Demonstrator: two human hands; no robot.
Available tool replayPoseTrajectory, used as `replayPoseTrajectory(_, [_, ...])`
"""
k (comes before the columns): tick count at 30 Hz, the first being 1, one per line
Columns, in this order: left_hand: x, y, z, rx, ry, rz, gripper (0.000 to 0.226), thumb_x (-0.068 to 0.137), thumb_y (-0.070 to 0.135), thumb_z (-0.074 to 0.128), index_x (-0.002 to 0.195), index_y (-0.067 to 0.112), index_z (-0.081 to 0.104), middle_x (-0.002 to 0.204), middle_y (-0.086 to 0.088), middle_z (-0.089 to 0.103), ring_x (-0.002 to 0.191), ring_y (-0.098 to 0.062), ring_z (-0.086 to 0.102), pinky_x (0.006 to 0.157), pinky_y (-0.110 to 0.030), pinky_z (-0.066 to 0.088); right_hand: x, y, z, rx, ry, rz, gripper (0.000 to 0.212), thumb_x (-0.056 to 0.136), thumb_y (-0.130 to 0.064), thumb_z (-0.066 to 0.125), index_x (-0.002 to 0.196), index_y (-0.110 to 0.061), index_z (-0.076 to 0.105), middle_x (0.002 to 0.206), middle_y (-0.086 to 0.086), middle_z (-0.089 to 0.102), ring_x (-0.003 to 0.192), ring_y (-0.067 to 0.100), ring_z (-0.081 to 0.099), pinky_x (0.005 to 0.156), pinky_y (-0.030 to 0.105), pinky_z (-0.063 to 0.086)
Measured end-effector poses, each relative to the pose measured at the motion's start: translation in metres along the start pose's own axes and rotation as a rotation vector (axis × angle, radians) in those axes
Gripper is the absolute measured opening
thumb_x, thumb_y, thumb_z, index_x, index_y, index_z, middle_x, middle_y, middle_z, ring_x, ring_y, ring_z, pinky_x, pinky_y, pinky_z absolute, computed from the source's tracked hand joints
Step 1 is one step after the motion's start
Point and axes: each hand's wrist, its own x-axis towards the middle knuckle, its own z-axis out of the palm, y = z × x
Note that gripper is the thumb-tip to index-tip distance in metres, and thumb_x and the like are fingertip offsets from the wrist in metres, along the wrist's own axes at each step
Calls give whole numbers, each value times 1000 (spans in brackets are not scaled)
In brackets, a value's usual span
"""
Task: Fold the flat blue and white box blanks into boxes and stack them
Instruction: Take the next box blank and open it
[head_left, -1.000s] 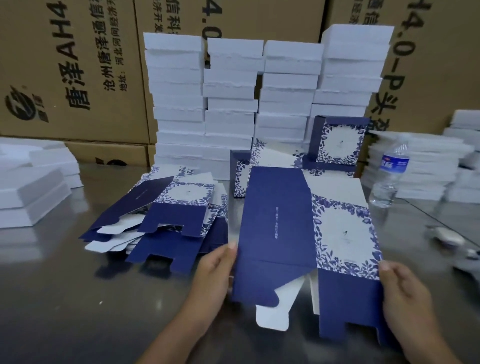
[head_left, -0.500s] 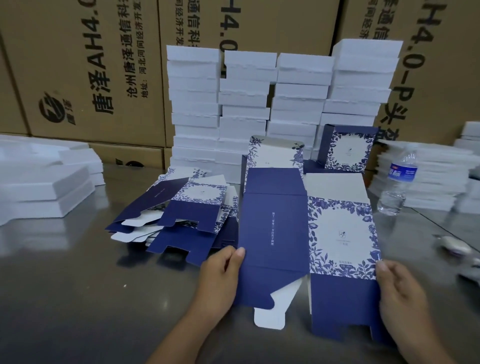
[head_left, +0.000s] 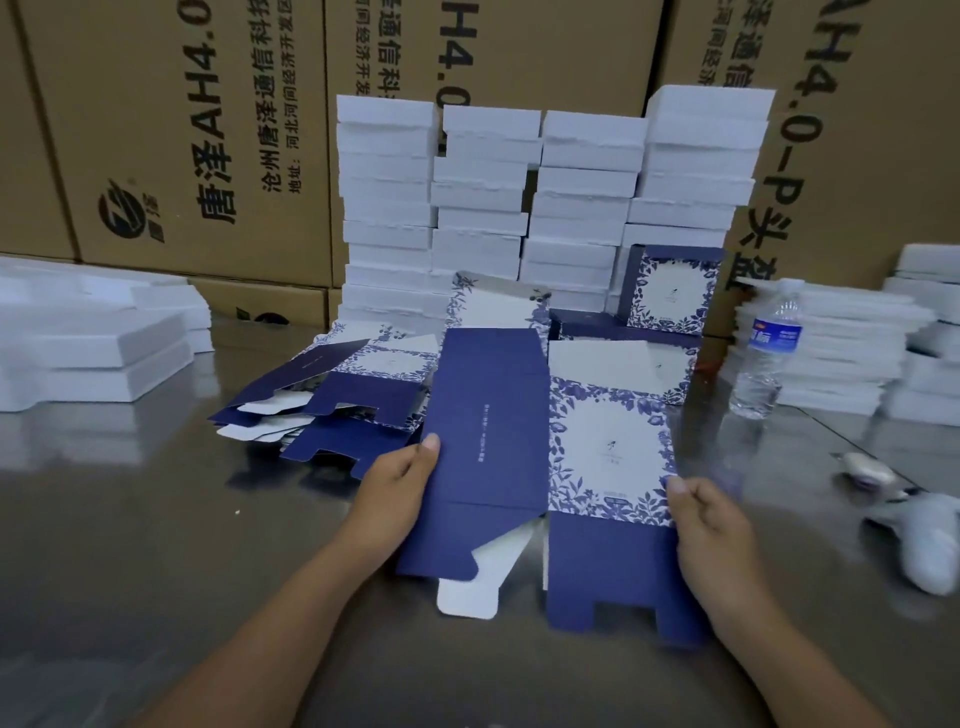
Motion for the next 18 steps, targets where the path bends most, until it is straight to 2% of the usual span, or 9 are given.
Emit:
replayPoseTrajectory(5, [0, -3, -4, -29, 25, -56, 43, 99, 42, 40, 82, 18, 71, 80, 7, 75, 73, -11, 70, 67, -29, 50, -1, -2, 2, 53, -31, 44, 35, 98, -12, 44, 64, -12, 53, 51, -11, 60, 46, -11, 50, 46, 5, 36])
replayPoseTrajectory(7, [-1, -3, -3, -10, 8, -64, 42, 99, 41, 41, 80, 19, 71, 79, 9, 75, 71, -9, 70, 65, -27, 49, 0, 1, 1, 18, -31, 48, 35, 98, -9, 43, 64, -12, 48, 52, -8, 57, 54, 1, 52, 44, 7, 34])
replayPoseTrajectory(9, [-3, -2, -2, 8, 4, -68, 42, 98, 41, 42, 82, 16, 71, 78, 7, 75, 75, -14, 71, 68, -29, 52, 1, 5, 0, -23, -39, 59, 33, 98, -8, 42, 65, -11, 45, 62, 3, 54, 63, 15, 47, 48, 13, 33])
replayPoseTrajectory(10, [-4, -1, -2, -2, 10, -76, 42, 98, 40, 43, 84, 13, 72, 79, 4, 75, 77, -17, 71, 71, -31, 53, 2, 7, -1, -34, -43, 70, 33, 99, -8, 42, 66, -11, 45, 65, 6, 55, 64, 17, 46, 50, 15, 34])
replayPoseTrajectory(12, [-4, 0, -2, -75, 28, -111, 42, 97, 40, 47, 88, 7, 72, 85, -3, 75, 80, -23, 71, 77, -36, 53, 2, 7, -2, -63, -51, 79, 32, 99, -10, 42, 67, -12, 47, 67, 6, 56, 64, 17, 47, 55, 20, 37])
replayPoseTrajectory(15, [-5, 3, -2, -153, 72, -136, 44, 97, 43, 45, 86, 11, 73, 85, -2, 75, 78, -20, 71, 71, -31, 53, -1, 5, -3, -81, -71, 63, 29, 98, -11, 43, 70, -9, 48, 66, 4, 56, 62, 13, 48, 51, 12, 35])
replayPoseTrajectory(18, [-5, 1, -4, -84, 86, -109, 49, 100, 38, 41, 93, -4, 65, 90, -14, 73, 75, -24, 65, 71, -32, 48, -3, 3, -2, -44, -110, 89, 27, 98, -16, 46, 73, -8, 50, 72, 9, 56, 67, 17, 48, 58, 19, 37])
